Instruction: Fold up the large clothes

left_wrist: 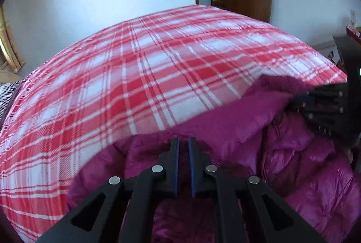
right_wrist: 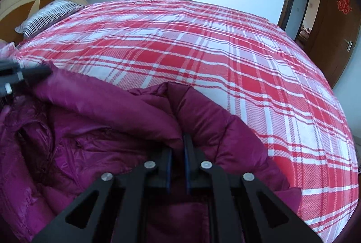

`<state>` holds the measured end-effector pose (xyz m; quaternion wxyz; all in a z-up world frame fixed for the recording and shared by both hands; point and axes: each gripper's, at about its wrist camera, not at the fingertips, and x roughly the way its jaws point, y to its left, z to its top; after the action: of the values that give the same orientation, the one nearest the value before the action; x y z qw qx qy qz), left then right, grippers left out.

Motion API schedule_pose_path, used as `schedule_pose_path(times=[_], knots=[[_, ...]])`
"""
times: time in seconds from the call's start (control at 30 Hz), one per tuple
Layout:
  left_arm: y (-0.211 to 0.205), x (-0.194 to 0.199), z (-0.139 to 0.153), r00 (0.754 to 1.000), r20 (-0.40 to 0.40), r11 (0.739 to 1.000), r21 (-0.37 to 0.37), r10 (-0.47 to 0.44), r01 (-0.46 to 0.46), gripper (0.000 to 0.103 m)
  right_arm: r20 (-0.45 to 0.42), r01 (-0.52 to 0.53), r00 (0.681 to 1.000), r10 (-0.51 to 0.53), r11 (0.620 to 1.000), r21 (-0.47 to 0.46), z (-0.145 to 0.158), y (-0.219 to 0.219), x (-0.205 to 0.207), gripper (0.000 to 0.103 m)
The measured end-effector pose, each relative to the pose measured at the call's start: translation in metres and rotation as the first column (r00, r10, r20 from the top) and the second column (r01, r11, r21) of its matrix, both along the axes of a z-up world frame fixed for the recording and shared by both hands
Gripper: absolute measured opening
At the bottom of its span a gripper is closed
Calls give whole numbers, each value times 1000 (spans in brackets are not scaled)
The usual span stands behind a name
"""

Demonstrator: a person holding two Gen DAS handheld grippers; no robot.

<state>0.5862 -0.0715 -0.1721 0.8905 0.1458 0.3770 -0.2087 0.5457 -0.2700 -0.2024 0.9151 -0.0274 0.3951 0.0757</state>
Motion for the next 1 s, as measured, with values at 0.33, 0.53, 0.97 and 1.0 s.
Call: schedule_pose_path(times=[0.33, 0.53, 0.97, 1.0], knots=[[-1, -11, -16, 1000, 5, 999, 35, -15, 15, 8, 49, 75, 995, -83, 987, 141, 47, -25, -24, 52], [0, -14, -17, 1000, 20, 999, 31, -11, 10, 8, 64, 100, 991, -119, 963, 250, 90, 5, -9, 53], [7, -14, 26, 997, 53, 988, -146, 58, -50, 8, -43, 119, 992, -116, 991, 65, 11, 40, 12, 52], [2, -10, 19, 998, 37, 992, -118, 60, -55, 8, -39, 117, 993, -115, 991, 61, 10, 40, 11, 52]])
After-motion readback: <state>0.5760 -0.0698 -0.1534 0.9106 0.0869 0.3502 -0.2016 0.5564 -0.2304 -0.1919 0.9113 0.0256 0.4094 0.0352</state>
